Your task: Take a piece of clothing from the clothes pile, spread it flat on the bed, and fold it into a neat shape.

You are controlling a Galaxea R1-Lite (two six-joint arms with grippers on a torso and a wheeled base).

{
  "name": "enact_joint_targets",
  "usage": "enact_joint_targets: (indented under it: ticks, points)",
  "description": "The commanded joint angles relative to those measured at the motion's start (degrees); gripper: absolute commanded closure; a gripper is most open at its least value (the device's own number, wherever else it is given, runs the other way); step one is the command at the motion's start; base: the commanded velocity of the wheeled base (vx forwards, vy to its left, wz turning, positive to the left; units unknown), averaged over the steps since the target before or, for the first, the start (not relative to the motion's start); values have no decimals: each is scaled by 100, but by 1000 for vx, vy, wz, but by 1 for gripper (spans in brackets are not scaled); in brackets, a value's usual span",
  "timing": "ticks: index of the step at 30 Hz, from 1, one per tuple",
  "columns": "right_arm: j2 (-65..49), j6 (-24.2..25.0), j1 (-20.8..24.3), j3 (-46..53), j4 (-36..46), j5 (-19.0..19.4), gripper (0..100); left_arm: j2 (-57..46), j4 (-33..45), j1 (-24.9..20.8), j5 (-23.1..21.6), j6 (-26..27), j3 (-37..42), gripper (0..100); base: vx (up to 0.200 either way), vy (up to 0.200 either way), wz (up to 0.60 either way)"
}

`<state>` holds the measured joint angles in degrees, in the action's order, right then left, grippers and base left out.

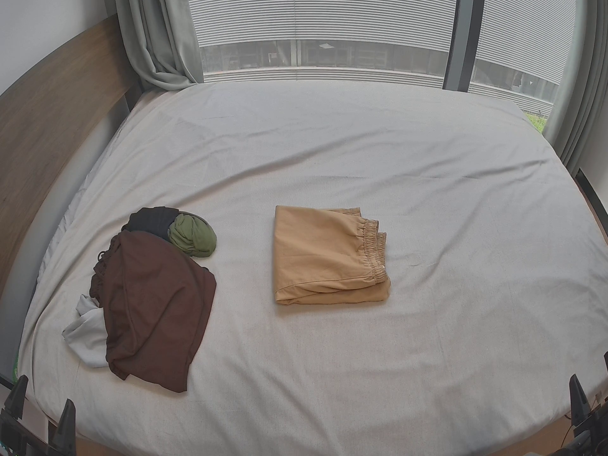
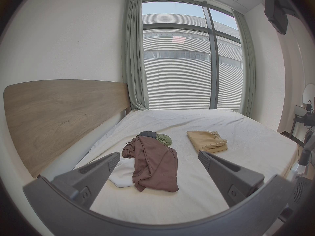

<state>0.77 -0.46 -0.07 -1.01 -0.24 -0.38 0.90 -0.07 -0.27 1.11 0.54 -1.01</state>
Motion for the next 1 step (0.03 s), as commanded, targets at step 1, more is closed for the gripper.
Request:
enact_joint_targets:
  ticks: [1]
  points:
    - [-68,-6,-1,101,-2,-6,0,-81,-1,0,3,-1,92,0,0,0,0]
